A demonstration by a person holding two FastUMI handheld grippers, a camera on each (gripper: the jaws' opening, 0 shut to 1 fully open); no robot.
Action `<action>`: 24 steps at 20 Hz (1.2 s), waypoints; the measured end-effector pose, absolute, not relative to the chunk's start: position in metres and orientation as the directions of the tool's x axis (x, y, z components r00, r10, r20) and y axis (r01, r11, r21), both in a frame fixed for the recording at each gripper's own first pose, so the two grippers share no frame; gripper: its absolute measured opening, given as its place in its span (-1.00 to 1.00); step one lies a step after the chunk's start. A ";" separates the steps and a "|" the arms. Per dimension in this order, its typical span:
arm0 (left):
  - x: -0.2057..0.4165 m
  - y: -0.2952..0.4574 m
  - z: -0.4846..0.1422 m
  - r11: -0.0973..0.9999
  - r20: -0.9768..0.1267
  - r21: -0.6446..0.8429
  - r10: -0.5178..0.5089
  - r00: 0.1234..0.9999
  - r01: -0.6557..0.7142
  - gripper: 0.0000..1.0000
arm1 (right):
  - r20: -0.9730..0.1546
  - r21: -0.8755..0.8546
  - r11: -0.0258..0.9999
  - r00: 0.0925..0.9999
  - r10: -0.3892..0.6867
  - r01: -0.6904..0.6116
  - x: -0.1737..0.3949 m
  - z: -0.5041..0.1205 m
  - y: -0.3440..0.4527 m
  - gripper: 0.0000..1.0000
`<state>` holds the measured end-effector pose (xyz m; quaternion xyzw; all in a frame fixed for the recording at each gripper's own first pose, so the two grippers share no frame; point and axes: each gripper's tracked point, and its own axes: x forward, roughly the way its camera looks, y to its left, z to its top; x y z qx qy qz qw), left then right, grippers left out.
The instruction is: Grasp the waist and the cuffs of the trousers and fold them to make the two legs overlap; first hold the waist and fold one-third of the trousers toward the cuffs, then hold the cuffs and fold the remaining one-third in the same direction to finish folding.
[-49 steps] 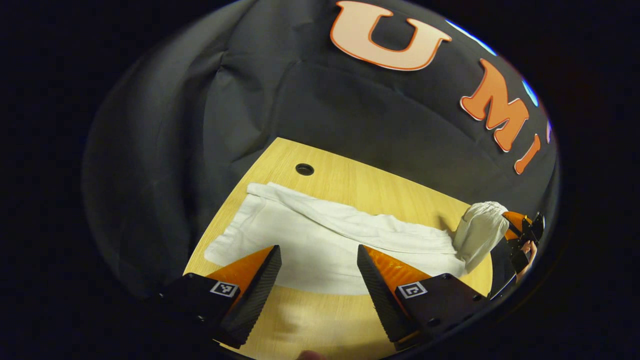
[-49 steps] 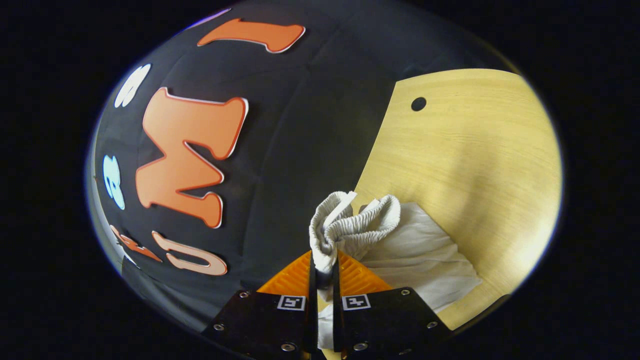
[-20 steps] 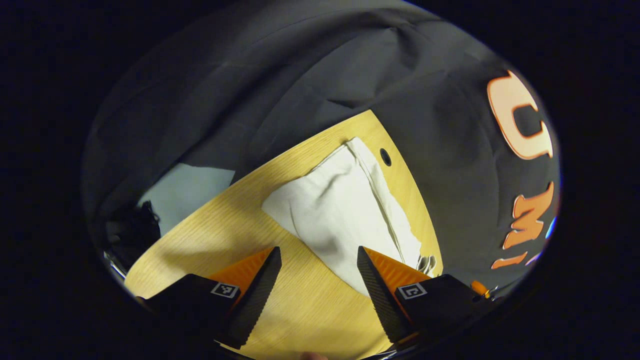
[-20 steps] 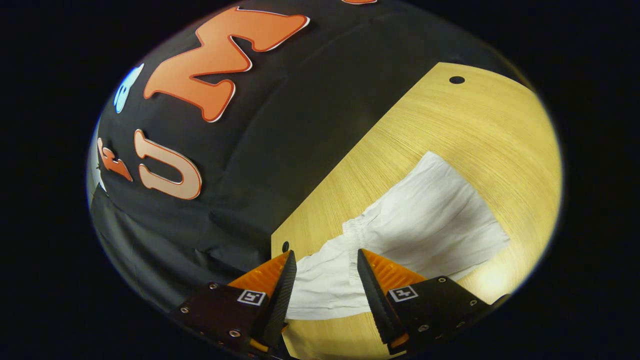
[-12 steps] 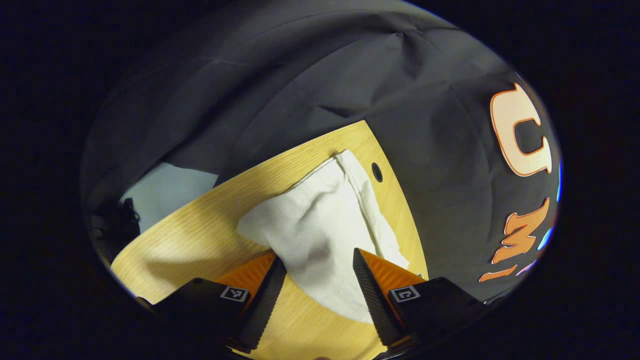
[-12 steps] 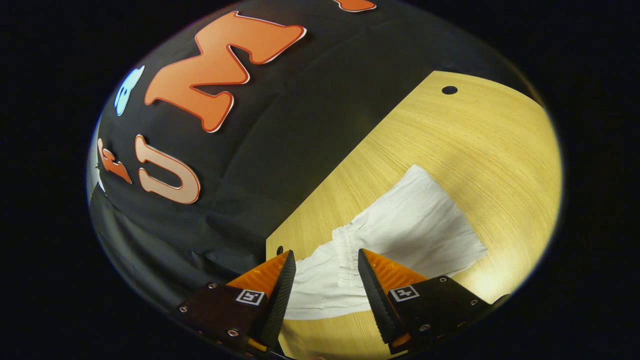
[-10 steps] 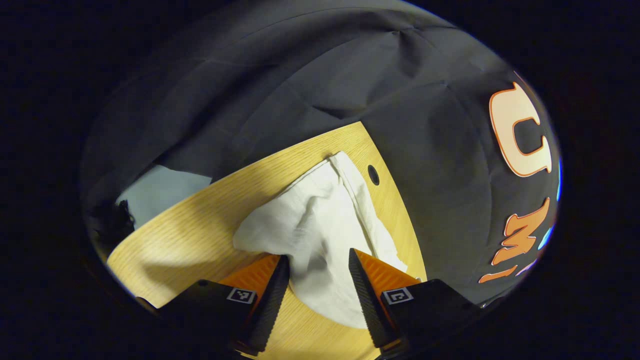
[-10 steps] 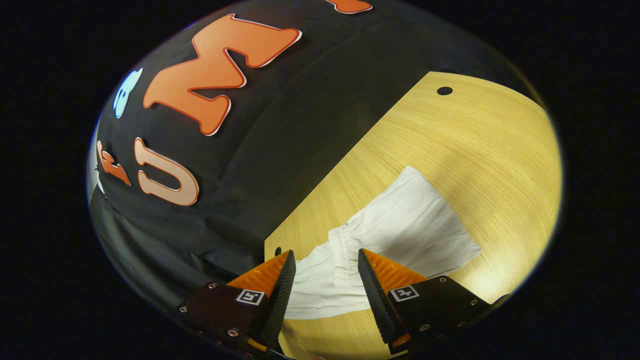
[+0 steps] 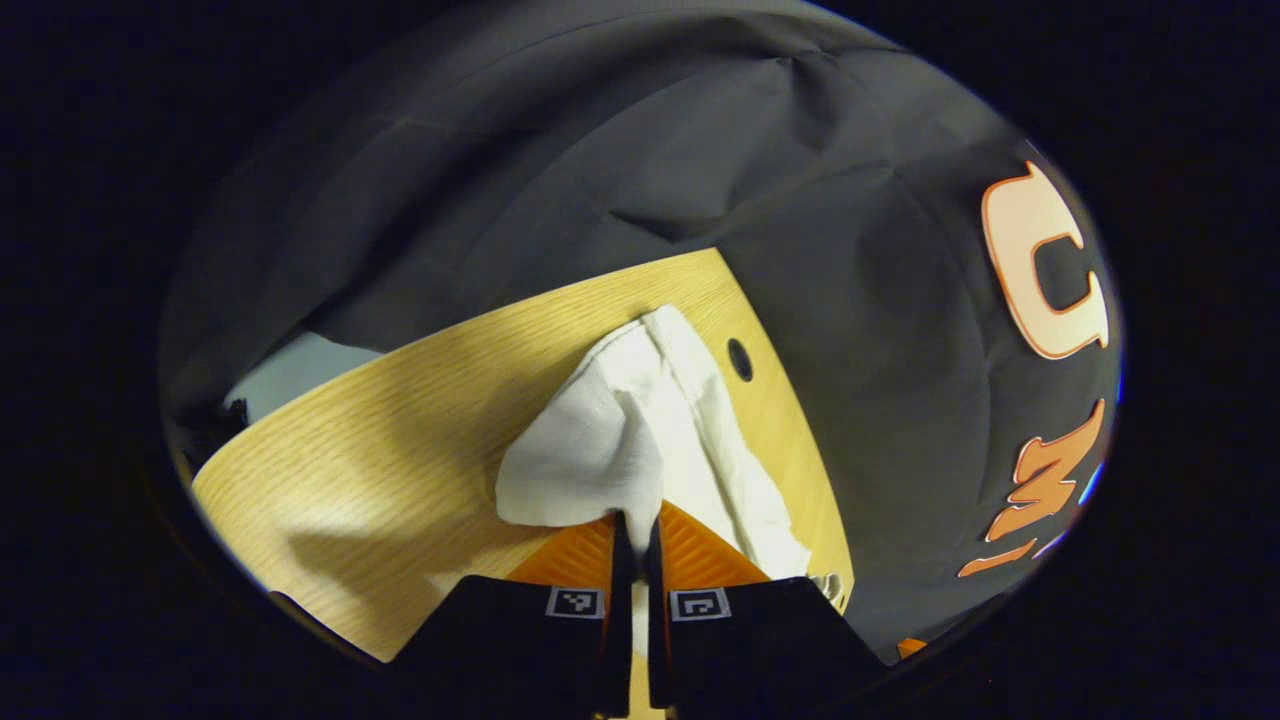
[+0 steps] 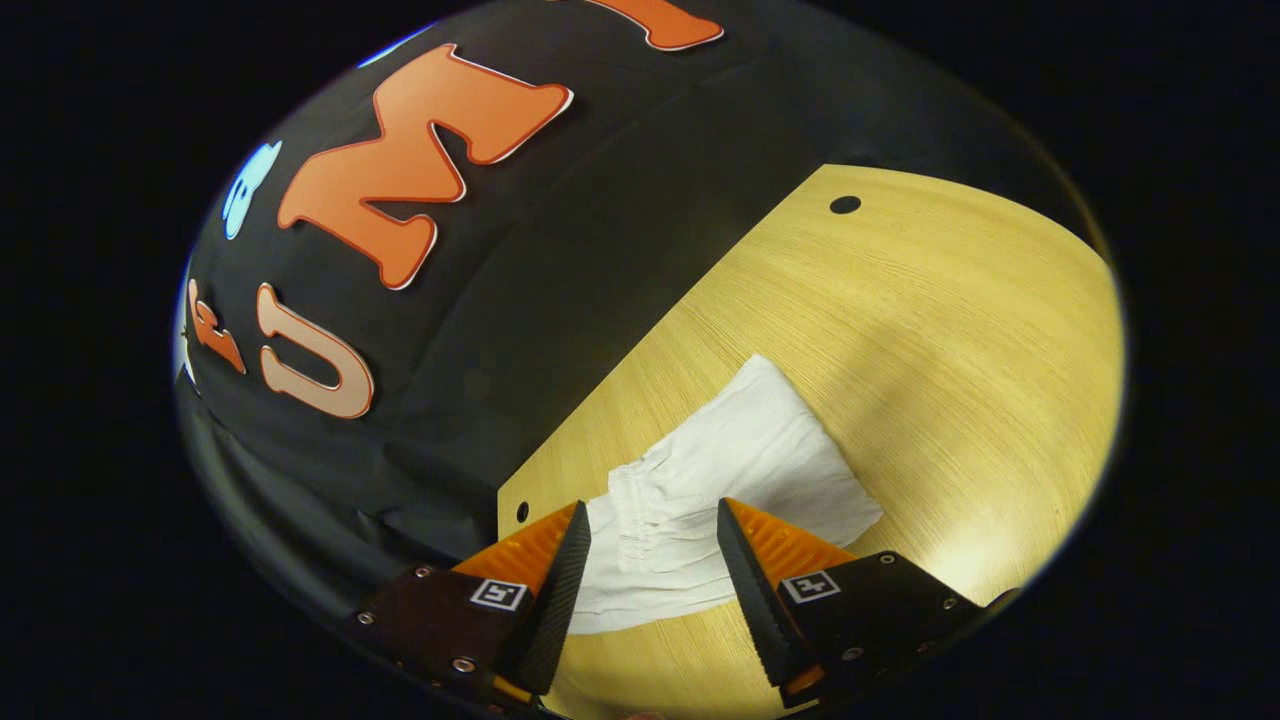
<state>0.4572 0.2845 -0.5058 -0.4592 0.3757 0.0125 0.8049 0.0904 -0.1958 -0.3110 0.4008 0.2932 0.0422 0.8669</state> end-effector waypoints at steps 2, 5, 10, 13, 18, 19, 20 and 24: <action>0.460 0.280 -0.485 0.598 -0.594 -0.730 -0.318 0.739 -0.330 -0.80 | -0.476 0.715 0.680 0.827 0.299 0.165 0.094 -0.311 -0.201 0.77; 0.462 0.267 -0.450 0.631 -0.551 -0.732 -0.324 0.769 -0.259 -0.79 | -0.491 0.685 0.710 0.823 0.285 0.163 0.096 -0.316 -0.208 0.92; 0.461 0.247 -0.397 0.639 -0.487 -0.747 -0.342 0.804 -0.181 -0.80 | -0.516 0.609 0.781 0.816 0.260 0.136 0.094 -0.320 -0.222 0.97; 0.465 0.227 -0.359 0.642 -0.446 -0.755 -0.350 0.824 -0.136 -0.79 | -0.519 0.573 0.812 0.817 0.252 0.114 0.093 -0.320 -0.231 0.96; 0.472 0.188 -0.304 0.643 -0.376 -0.764 -0.369 0.850 -0.059 -0.85 | -0.548 0.532 0.842 0.796 0.259 0.093 0.086 -0.327 -0.252 0.96; 0.473 0.180 -0.295 0.650 -0.368 -0.758 -0.371 0.853 -0.045 -0.80 | -0.546 0.527 0.845 0.797 0.257 0.088 0.087 -0.326 -0.257 0.96; 0.474 0.170 -0.287 0.660 -0.361 -0.751 -0.377 0.853 -0.027 -0.80 | -0.544 0.524 0.847 0.799 0.257 0.084 0.086 -0.326 -0.262 0.96; 0.475 0.135 -0.257 0.678 -0.332 -0.735 -0.394 0.857 0.027 -0.81 | -0.538 0.500 0.864 0.803 0.257 0.059 0.082 -0.324 -0.281 0.96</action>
